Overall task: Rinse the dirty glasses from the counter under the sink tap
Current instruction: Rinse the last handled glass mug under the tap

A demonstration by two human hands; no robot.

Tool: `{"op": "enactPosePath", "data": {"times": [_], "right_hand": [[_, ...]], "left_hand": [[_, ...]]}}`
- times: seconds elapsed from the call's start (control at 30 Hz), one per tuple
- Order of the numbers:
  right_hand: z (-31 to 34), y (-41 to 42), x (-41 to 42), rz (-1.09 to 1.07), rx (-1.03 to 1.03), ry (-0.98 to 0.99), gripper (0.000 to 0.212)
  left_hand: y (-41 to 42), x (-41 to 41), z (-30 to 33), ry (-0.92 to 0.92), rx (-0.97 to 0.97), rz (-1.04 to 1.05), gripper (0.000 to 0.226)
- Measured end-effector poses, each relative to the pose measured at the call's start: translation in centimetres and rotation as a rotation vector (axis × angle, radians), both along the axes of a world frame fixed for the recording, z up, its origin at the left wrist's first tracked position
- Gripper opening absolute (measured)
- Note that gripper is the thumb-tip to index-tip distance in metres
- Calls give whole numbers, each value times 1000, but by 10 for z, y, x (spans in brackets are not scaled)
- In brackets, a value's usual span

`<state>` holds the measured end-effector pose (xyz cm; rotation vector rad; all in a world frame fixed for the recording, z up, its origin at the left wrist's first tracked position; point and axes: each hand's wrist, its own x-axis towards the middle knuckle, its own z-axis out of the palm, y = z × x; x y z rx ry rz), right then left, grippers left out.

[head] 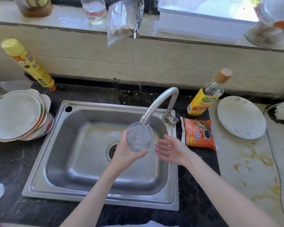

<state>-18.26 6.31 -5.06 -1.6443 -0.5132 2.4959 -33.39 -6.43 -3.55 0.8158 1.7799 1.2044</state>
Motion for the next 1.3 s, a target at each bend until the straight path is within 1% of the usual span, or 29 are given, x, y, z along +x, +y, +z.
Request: {"op": "enactPosePath", "data": {"times": [0.07,0.1,0.17,0.23,0.3,0.47,0.6,0.7,0.77,0.87,1.0,1.03,1.1,1.17,1.23,1.27,1.3], "right_hand": [[-7,-29,-1,122,-67,59,42],[-8,-39,-2,140,-90,104,43],[-7,-51,-5,93,-122,199,43],[-3,-55,-4,10,-137,270,42],[-3,-55,-3,-50,-141,303,43],[-8,-57,-1,-136,-144,402,50],[-6,-56,-2,-185,-117,456,47],[-1,-51,-1,-222,-79,424,45],[1,-46,0,-214,-45,394,48],[5,-38,4,-178,45,332,51],[15,-31,7,-96,186,252,34],[18,-29,7,-85,222,218,33],[20,-28,6,-58,324,134,42],[22,-30,5,-21,454,75,47],[25,-35,4,-16,562,65,57],[26,-36,5,-9,593,72,66],[29,-37,6,-10,603,95,70]], "left_hand": [[-1,6,4,-9,6,1,72],[-1,8,4,-16,6,-1,71],[-1,13,5,-23,0,-12,69],[-1,17,5,-43,-3,-15,74],[-1,19,7,-49,6,-26,77],[1,20,15,-37,22,-116,74],[-2,15,24,-57,32,-169,73],[-10,12,23,6,22,-165,78],[-14,11,19,24,22,-139,83],[-20,12,19,60,38,-164,81],[-21,13,16,104,-36,-215,78],[-22,13,13,111,-64,-215,77],[-23,13,10,134,-127,-204,75],[-25,13,8,141,-190,-201,78],[-27,15,9,92,-219,-183,84],[-28,15,10,52,-218,-159,87],[-29,15,12,-3,-202,-128,90]]}}
